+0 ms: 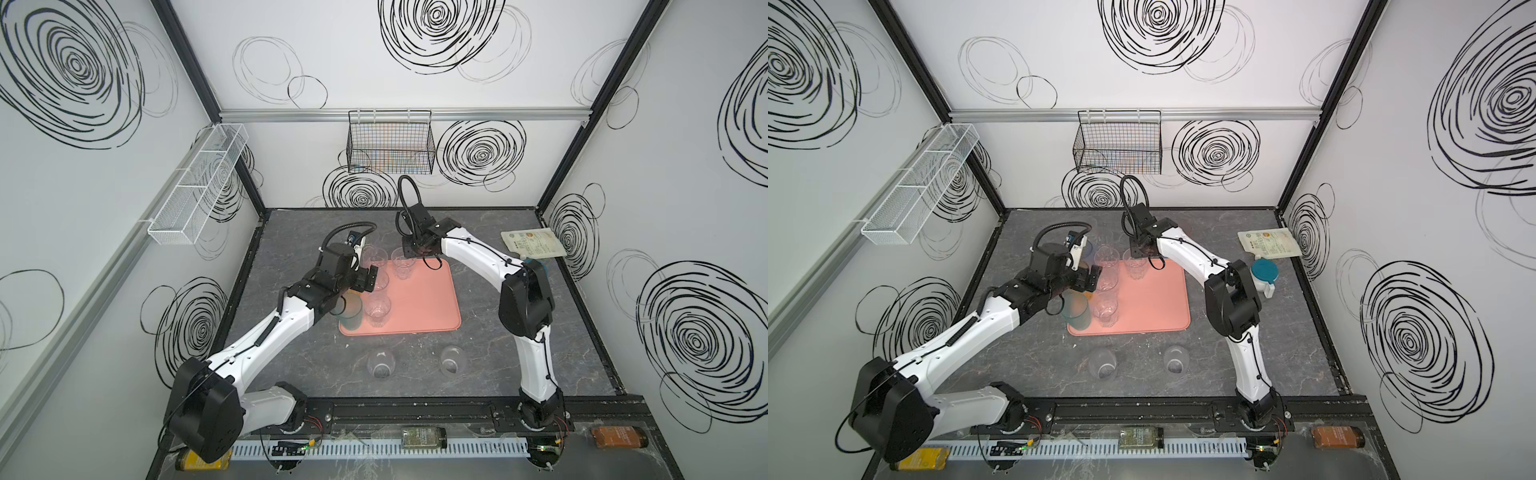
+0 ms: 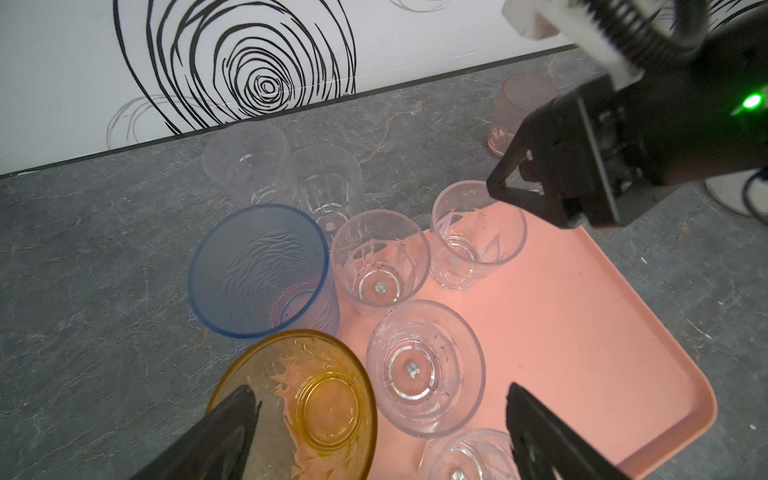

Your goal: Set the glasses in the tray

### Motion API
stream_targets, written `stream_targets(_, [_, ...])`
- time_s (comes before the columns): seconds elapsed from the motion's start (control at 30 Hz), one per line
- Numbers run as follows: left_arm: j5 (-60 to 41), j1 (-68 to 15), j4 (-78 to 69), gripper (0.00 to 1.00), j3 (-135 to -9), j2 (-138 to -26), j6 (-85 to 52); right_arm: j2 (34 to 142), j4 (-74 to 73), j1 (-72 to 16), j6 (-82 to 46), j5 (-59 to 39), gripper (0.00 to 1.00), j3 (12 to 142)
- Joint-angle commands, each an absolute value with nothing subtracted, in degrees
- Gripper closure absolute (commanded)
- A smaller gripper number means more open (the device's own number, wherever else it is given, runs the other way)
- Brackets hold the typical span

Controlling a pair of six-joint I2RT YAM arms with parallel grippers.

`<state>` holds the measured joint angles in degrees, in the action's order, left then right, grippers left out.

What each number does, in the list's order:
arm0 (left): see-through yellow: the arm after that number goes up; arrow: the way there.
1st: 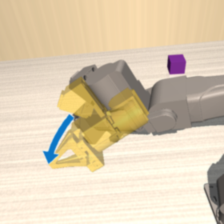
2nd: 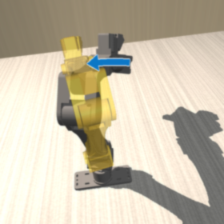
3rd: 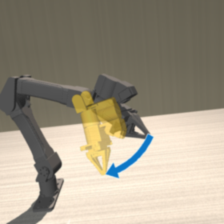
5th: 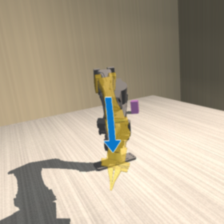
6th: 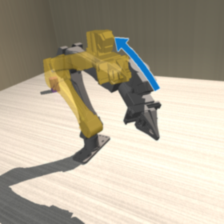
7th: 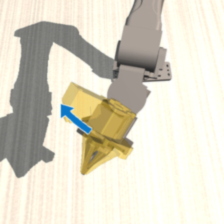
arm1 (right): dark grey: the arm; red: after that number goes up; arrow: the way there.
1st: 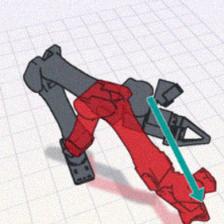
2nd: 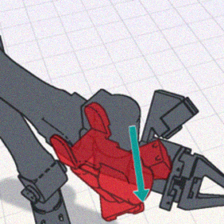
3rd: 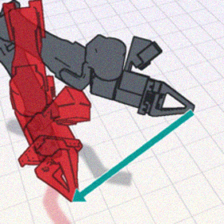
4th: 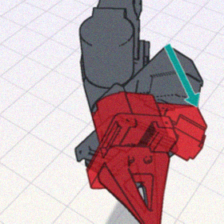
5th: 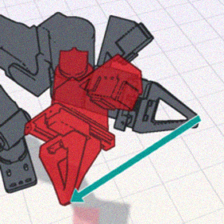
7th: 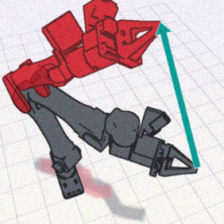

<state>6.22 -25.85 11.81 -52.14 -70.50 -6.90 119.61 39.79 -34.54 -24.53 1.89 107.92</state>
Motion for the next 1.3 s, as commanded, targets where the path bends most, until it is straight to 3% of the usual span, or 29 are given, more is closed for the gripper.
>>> stream_targets(0.0, [8.32,-24.89,10.64,0.04,-52.76,-67.85,-6.65,115.6,40.75,-34.94,-24.08,1.85,0.54,109.86])
stream_targets(0.5, [7.58,-23.12,11.95,0.04,-50.14,-64.01,-7.07,118.0,34.15,-34.86,-22.17,1.65,0.52,111.9])
stream_targets(0.77, [6.75,-23.68,14.95,0.04,-50.64,-64.09,-7.71,125.66,33.57,-33.81,-21.88,0.41,0.5,121.83])
stream_targets(1.0, [8.01,-22.7,15.39,0.04,-50.76,-63.61,-10.25,130.74,30.24,-33.31,-22.77,-2.12,0.4,126.16])
stream_targets(1.27, [7.73,-18.53,14.95,0.04,-51.3,-64.74,-11.13,138.32,27.96,-32.78,-21.0,-6.19,0.42,131.75])
